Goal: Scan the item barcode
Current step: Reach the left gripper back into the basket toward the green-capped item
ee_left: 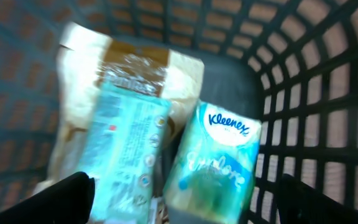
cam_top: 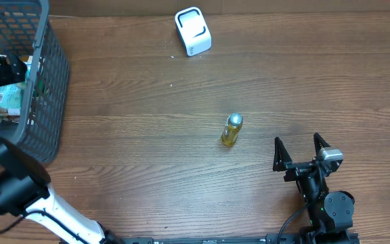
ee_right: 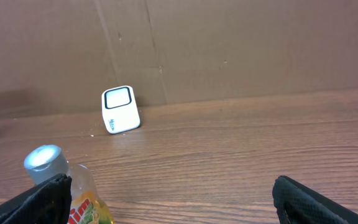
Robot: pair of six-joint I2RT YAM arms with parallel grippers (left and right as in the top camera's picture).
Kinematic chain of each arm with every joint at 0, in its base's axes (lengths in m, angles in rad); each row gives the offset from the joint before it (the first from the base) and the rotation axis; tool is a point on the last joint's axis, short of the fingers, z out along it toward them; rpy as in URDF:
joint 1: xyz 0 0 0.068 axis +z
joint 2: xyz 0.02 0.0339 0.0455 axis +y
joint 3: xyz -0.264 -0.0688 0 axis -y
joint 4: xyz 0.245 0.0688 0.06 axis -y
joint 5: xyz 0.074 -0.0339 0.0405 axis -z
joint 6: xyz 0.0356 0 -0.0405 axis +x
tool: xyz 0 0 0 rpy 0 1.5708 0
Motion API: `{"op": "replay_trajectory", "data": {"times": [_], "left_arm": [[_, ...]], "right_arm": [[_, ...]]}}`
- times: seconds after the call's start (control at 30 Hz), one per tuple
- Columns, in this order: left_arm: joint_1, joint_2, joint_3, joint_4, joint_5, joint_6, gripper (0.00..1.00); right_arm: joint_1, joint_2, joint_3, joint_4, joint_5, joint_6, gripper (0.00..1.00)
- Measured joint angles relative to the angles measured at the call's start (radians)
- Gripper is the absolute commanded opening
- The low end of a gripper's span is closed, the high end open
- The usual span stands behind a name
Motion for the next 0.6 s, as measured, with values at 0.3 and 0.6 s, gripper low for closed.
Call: {"op": "replay_trajectory", "data": {"times": [0.3,0.6], "left_arm": [[-0.022,0.068,0.0,0.009,0.052,0.089,0.9],[-0.046,0.069,0.0,0.003,0.035,0.11,0.75]], "right_arm": [[0.0,0.0,0.0,0.0,0.0,0.0,1.0],[0.0,0.0,0.0,0.0,0.0,0.0,1.0]]}}
